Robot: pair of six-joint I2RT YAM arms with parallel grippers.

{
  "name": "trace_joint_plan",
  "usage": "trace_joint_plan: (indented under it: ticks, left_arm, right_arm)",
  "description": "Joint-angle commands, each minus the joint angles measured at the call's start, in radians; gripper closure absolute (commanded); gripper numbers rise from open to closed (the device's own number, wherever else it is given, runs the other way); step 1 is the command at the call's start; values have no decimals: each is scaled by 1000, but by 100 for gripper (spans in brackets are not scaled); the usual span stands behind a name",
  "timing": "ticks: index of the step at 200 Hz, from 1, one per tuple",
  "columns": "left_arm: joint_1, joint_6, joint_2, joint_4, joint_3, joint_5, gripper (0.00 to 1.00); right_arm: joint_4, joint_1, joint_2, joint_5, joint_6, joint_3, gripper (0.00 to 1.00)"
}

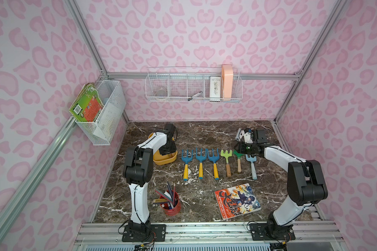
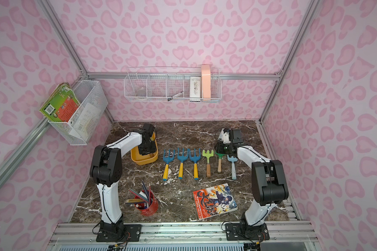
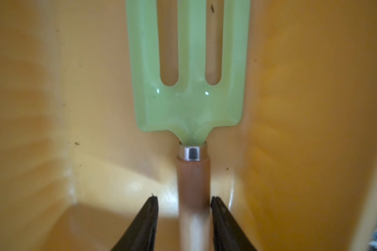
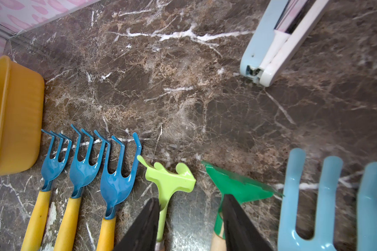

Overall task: Take the hand rake out of the storage box
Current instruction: Pick up the rake from the storage box.

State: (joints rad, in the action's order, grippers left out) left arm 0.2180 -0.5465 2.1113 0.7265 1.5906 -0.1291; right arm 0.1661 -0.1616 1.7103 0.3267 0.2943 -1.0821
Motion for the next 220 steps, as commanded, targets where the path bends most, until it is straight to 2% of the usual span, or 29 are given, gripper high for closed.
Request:
trace_joint_plan:
  ticks: [1,27,77,88,157,220]
  left_arm:
    - [0,21,31,-27,7,21,60]
    - [-8,38,57,-36,7,21,73]
    - [-49,117,66,-52,-36,37,84]
    - [-69,115,54,-67,-51,76,86]
    - [-114,164,-33,11,4,52,90]
    - [-97,164,-159,63,88,109,90]
  right_arm:
    - [-8,-1,-7,5,0,-9,51]
    - [-7,-1,-26,2,-2,6,51]
    - [-16,-7,-47,9,-1,22,51]
    - [-19,-9,-47,10,-1,25,51]
    - [-31,-16,-43,29,-7,17,51]
    - [-35,-15,-49,31,-14,26,51]
